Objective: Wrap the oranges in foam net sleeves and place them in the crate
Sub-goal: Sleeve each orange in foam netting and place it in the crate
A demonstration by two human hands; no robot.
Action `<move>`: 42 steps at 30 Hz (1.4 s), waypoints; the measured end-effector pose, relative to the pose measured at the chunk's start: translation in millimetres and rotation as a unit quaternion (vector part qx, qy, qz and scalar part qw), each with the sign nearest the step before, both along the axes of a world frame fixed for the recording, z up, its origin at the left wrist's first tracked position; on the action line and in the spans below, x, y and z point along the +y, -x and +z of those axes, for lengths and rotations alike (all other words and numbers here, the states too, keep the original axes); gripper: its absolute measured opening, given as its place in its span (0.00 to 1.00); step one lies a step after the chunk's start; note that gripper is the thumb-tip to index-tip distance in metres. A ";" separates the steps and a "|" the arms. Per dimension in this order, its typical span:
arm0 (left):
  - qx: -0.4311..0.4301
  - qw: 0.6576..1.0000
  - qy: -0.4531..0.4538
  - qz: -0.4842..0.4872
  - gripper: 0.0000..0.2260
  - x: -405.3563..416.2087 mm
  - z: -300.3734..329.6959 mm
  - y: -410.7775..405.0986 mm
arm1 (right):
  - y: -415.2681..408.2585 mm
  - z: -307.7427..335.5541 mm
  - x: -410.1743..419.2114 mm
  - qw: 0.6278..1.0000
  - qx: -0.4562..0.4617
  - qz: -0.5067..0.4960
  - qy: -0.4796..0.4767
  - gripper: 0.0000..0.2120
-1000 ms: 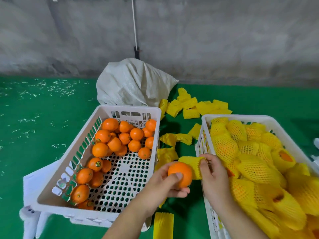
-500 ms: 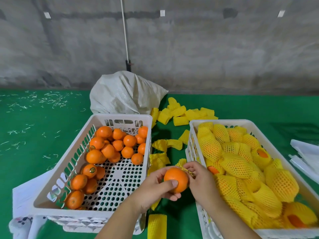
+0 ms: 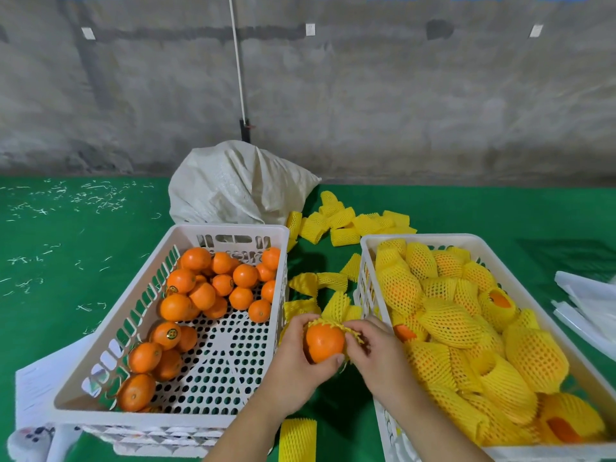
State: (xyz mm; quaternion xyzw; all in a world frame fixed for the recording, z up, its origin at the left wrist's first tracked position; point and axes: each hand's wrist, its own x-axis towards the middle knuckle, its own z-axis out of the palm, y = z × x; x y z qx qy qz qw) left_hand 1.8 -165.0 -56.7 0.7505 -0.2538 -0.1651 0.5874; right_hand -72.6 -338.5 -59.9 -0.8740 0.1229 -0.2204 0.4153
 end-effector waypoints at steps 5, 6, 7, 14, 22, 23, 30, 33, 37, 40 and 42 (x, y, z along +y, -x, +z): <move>-0.012 0.999 0.017 0.038 0.34 -4.2 -0.9 2.6 | -3.1 0.4 7.7 0.996 0.003 -0.013 0.092 0.10; -0.004 0.999 0.027 0.041 0.34 -4.8 -0.7 2.5 | -2.8 0.7 8.1 0.996 0.001 -0.008 0.092 0.09; -0.002 0.999 0.024 0.032 0.34 -4.5 -0.2 2.0 | -2.4 1.5 8.3 0.996 -0.003 -0.004 0.086 0.08; -0.078 0.982 -0.116 -0.123 0.39 12.6 7.4 -2.5 | 2.6 3.1 8.2 0.999 -0.030 -0.006 0.042 0.09; -0.278 0.915 -0.280 0.083 0.38 19.4 10.3 -10.4 | 4.0 2.7 10.7 0.997 -0.052 0.035 0.036 0.07; -0.260 0.916 -0.289 0.099 0.39 19.3 8.2 -11.7 | 5.2 3.5 13.3 0.995 -0.057 0.052 0.056 0.08; -0.144 0.956 -0.199 0.159 0.32 5.2 7.5 -1.4 | 2.8 3.2 15.6 0.998 -0.040 0.026 0.032 0.18; -0.191 0.955 -0.196 0.113 0.33 11.5 4.6 -1.8 | 2.6 1.1 13.5 0.998 -0.044 0.024 0.027 0.19; -0.274 0.922 -0.260 0.088 0.35 13.3 1.3 0.7 | 0.6 -2.0 11.6 0.998 -0.060 0.013 0.026 0.19; -0.273 0.920 -0.249 0.129 0.32 8.3 1.4 3.3 | 2.0 -1.6 12.2 0.997 -0.080 0.000 0.023 0.14; -0.246 0.931 -0.228 0.147 0.30 7.2 2.3 2.8 | 4.4 -0.2 14.6 0.993 -0.113 0.011 0.041 0.11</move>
